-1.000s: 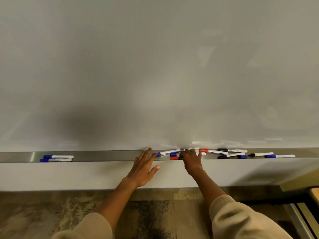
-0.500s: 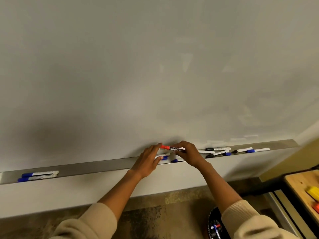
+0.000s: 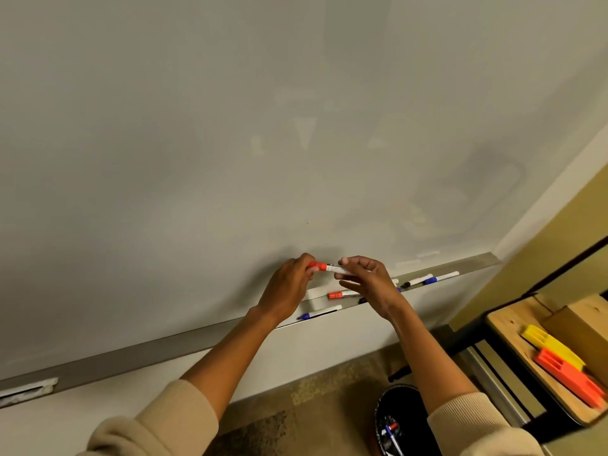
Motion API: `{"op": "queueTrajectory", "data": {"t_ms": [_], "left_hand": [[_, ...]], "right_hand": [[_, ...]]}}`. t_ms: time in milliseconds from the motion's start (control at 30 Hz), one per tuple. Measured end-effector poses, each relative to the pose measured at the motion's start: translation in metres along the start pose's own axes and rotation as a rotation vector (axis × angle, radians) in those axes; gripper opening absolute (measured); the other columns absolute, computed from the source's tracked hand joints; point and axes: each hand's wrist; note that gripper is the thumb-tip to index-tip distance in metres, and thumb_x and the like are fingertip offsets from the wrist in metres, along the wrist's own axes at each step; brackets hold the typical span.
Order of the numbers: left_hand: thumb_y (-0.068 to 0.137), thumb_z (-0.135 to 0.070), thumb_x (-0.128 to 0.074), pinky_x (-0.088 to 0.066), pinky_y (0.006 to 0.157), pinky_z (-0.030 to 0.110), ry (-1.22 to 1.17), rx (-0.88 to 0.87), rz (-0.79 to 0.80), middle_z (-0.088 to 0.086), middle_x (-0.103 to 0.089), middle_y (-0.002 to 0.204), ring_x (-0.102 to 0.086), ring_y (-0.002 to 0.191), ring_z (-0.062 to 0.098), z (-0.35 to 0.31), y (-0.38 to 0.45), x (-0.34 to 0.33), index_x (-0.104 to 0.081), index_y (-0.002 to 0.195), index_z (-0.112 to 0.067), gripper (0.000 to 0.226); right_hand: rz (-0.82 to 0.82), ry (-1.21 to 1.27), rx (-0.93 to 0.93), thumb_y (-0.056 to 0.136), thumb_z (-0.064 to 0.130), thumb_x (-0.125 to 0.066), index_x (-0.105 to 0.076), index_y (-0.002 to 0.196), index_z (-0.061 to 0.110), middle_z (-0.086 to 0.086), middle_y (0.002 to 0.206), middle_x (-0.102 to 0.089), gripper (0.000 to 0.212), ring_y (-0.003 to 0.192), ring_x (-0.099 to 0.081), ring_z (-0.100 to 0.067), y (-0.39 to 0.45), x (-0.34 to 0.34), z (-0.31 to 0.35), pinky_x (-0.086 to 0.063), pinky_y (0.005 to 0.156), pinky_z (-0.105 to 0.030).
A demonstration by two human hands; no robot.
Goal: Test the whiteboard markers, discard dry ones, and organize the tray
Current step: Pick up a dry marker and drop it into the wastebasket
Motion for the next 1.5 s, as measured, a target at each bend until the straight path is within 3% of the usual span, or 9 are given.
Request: {"op": "queueTrajectory", "data": {"t_ms": [100,333,667,767,867,1033,1200,1367,1500], "left_hand": [[0.099,-0.047,-0.031,-0.053,0.067,0.040,0.036,0.001,-0.009,0.006,-0.060,0.086,-0.055,0.076,0.022,-0.013,0.013,0.005,-0.054,0.103,-0.017,0.038],[0.103,-0.036,-0.035,-0.037,0.057,0.021,0.137,-0.055,-0.001,0.003,-0.052,0.081,-0.048,0.071,0.017,-0.035,0.025,0.007,-0.046,0.092,-0.018,0.023],[0.104,-0.032,-0.036,-0.048,0.065,0.034,0.116,-0.051,-0.006,0.004,-0.052,0.083,-0.050,0.074,0.020,-0.072,0.043,0.010,-0.056,0.099,-0.009,0.031],[0.105,-0.028,-0.037,-0.046,0.065,0.042,0.060,-0.055,-0.044,0.013,-0.055,0.078,-0.053,0.073,0.032,-0.064,0.044,0.016,-0.053,0.087,-0.010,0.029],[0.104,-0.025,-0.040,-0.047,0.067,0.045,0.102,-0.020,-0.069,0.016,-0.056,0.078,-0.054,0.075,0.036,-0.034,0.026,0.026,-0.052,0.085,-0.013,0.025],[0.103,-0.028,-0.041,-0.048,0.073,0.048,0.012,-0.029,-0.222,0.008,-0.057,0.082,-0.053,0.079,0.028,-0.031,0.033,0.034,-0.050,0.086,-0.016,0.022],[0.099,-0.026,-0.051,-0.045,0.083,0.032,-0.032,-0.262,-0.380,0.005,-0.061,0.098,-0.054,0.095,0.022,-0.075,0.063,0.061,-0.062,0.101,-0.006,0.022],[0.100,-0.023,-0.051,-0.046,0.100,0.038,0.108,-0.540,-0.613,0.012,-0.065,0.116,-0.057,0.114,0.028,-0.108,0.095,0.108,-0.066,0.105,0.001,0.029],[0.099,-0.019,-0.055,-0.036,0.112,0.050,0.289,-0.654,-0.752,0.013,-0.057,0.136,-0.043,0.136,0.031,-0.129,0.111,0.139,-0.068,0.101,-0.003,0.021]], "right_hand": [[-0.016,0.257,-0.026,0.092,0.029,-0.063,-0.074,0.104,0.008,-0.010,0.080,-0.070,0.026,0.089,-0.069,-0.029,0.000,-0.002,0.005,-0.049,0.102,-0.055],[-0.230,0.149,0.176,0.101,0.035,-0.054,-0.071,0.084,0.011,-0.004,0.067,-0.059,0.035,0.080,-0.063,-0.024,0.010,-0.031,0.021,-0.055,0.096,-0.043],[-0.453,0.316,0.209,0.105,0.035,-0.044,-0.059,0.083,0.014,-0.005,0.072,-0.050,0.034,0.071,-0.053,-0.015,0.029,-0.048,0.048,-0.050,0.078,-0.030],[-0.569,0.631,0.195,0.104,0.035,-0.046,-0.055,0.079,0.020,0.002,0.061,-0.055,0.031,0.064,-0.052,-0.015,0.034,-0.016,0.063,-0.047,0.067,-0.031],[-0.752,0.717,0.244,0.105,0.039,-0.044,-0.053,0.080,0.021,0.005,0.064,-0.060,0.032,0.071,-0.058,-0.013,0.028,0.046,0.087,-0.047,0.081,-0.035],[-0.583,0.589,0.349,0.103,0.041,-0.047,-0.061,0.086,0.021,0.004,0.069,-0.061,0.030,0.073,-0.060,-0.011,0.021,0.037,0.112,-0.046,0.090,-0.037],[-0.356,0.525,0.428,0.101,0.033,-0.053,-0.068,0.099,0.022,0.004,0.075,-0.058,0.019,0.075,-0.060,-0.012,0.021,-0.010,0.129,-0.046,0.084,-0.034],[-0.217,0.464,0.578,0.099,0.024,-0.059,-0.070,0.106,0.022,-0.002,0.088,-0.065,0.013,0.095,-0.064,-0.022,0.013,-0.046,0.170,-0.052,0.095,-0.042],[-0.159,0.443,0.686,0.094,0.030,-0.058,-0.069,0.108,0.021,-0.004,0.094,-0.067,0.020,0.105,-0.066,-0.026,0.007,-0.070,0.208,-0.049,0.102,-0.049]]}}
Point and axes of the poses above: each hand's wrist, its own y-axis towards the middle knuckle, its own x-axis out of the back of the hand, z = x × y
